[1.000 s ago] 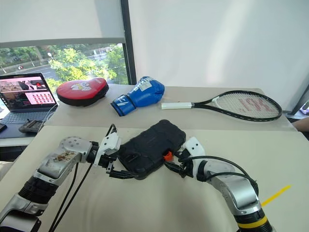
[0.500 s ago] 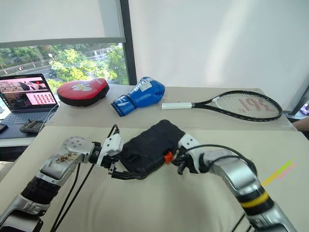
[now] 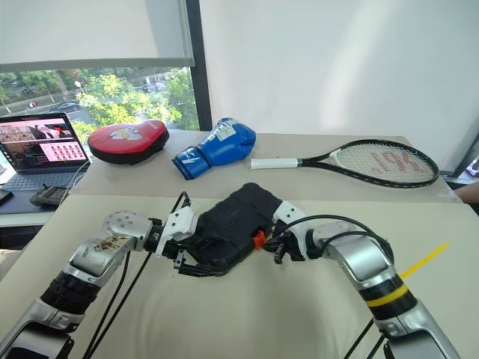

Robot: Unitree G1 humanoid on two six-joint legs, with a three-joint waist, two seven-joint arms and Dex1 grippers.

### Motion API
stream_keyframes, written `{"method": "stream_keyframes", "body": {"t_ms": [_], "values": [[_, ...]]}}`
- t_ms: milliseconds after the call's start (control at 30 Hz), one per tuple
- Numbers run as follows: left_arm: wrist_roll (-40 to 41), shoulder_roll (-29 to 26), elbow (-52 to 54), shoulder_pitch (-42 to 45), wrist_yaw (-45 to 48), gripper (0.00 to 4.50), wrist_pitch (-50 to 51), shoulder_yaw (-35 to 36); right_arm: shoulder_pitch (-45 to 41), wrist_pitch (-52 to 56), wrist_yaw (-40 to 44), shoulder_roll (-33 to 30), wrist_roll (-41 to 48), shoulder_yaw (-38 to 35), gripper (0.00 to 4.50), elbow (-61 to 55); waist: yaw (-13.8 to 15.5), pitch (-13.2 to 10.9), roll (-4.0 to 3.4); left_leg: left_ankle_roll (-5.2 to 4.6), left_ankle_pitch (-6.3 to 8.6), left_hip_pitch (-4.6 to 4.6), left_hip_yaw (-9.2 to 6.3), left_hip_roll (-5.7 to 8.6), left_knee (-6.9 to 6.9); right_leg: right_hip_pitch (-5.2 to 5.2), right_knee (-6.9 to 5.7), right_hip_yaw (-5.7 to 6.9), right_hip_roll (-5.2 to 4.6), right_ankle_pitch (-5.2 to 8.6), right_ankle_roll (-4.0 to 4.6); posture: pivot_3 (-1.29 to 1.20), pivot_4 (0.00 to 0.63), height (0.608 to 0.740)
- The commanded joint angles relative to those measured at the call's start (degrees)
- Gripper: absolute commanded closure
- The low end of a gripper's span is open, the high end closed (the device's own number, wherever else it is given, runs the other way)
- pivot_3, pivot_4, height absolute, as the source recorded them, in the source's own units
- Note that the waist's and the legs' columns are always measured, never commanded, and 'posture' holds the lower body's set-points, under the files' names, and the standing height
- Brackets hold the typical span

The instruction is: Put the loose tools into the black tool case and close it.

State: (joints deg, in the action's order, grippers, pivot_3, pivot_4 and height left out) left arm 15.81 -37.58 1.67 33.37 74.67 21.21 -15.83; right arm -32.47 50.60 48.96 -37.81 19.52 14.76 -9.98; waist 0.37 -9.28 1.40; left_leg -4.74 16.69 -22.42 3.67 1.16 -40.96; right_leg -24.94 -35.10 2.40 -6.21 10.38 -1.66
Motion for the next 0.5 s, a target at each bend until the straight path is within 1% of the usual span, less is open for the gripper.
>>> {"method": "stream_keyframes", "body": {"t_ms": [33,100,233,500], "values": [[-1.74,0.08,-1.29,-0.75,-0.49,0.09,1.13,-1.66,3.72,0.88,-1.33,-0.84,4.04,-8.16,4.48,-8.61,0.19,0.01,-0.01,0.00,0.00,0.00,0.00,0.00,0.00,0.00,0.00,-0.01,0.00,0.00,0.00,0.00,0.150,0.740],[-1.87,0.25,-1.54,-0.56,-0.56,0.09,1.18,-1.80,6.04,1.12,-3.11,0.31,4.91,-10.08,4.48,-10.22,0.27,0.01,-0.01,-0.01,0.01,0.03,-0.01,0.00,-0.01,0.04,0.00,0.01,-0.01,0.00,0.00,0.00,0.150,0.740],[-2.02,0.50,-1.75,-0.14,-0.31,0.09,1.23,-2.17,7.41,0.78,-6.49,3.01,4.48,-9.74,4.48,-10.28,0.26,0.01,-0.02,-0.02,0.01,0.07,-0.02,0.01,-0.01,0.08,0.00,-0.01,-0.03,-0.01,0.00,0.00,0.150,0.740],[-1.88,0.43,-1.15,0.06,-0.17,0.09,1.78,-2.21,4.94,-1.62,-9.48,7.79,0.58,-4.98,4.48,-2.82,-0.03,0.01,-0.02,0.00,0.00,0.11,-0.02,0.01,-0.02,0.10,-0.01,-0.01,-0.01,-0.01,0.01,0.00,0.150,0.740]]}}
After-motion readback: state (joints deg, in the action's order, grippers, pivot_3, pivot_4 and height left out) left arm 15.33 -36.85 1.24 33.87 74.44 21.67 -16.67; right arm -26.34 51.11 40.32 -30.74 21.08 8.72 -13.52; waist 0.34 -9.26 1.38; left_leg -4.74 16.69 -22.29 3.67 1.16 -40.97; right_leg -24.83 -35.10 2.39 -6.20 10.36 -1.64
